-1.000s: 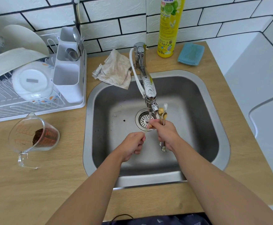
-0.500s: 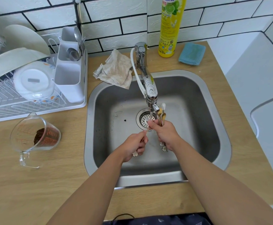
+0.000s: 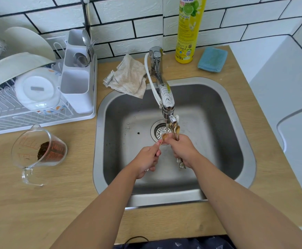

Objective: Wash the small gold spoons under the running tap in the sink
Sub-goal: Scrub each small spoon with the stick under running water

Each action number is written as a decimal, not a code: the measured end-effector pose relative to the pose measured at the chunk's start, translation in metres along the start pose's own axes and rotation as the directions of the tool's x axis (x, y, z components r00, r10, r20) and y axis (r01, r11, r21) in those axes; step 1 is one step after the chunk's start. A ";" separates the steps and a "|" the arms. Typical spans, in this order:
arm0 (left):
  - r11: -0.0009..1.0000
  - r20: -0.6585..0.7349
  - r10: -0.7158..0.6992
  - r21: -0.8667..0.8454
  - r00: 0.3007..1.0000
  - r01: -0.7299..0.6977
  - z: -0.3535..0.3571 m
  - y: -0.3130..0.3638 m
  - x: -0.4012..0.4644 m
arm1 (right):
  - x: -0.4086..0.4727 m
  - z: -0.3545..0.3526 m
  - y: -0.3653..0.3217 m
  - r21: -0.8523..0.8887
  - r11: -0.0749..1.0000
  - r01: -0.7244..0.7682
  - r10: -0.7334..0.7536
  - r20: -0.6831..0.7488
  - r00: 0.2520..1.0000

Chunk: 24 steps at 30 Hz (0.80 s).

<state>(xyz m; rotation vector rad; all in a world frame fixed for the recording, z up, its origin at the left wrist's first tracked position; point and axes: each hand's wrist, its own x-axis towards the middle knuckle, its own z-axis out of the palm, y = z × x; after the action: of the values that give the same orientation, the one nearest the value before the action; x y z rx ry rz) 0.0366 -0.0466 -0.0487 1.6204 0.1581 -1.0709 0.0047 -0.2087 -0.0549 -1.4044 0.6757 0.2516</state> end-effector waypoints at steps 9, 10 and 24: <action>1.000 0.013 -0.022 0.002 1.000 0.022 0.000 0.000 0.000 | -0.002 0.000 -0.001 -0.030 1.000 0.004 -0.004 -0.013 1.000; 1.000 0.015 -0.023 0.001 1.000 0.023 0.000 0.000 -0.001 | -0.002 0.000 -0.002 -0.035 0.999 0.004 -0.004 -0.022 1.000; 1.000 0.037 -0.025 -0.018 0.999 0.026 0.001 0.002 -0.004 | 0.000 -0.002 -0.001 -0.083 0.995 0.058 -0.060 -0.023 0.998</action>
<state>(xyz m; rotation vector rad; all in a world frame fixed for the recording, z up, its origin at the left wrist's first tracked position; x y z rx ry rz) 0.0350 -0.0468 -0.0449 1.5850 0.1642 -1.1149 0.0045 -0.2105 -0.0544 -1.5062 0.6493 0.2172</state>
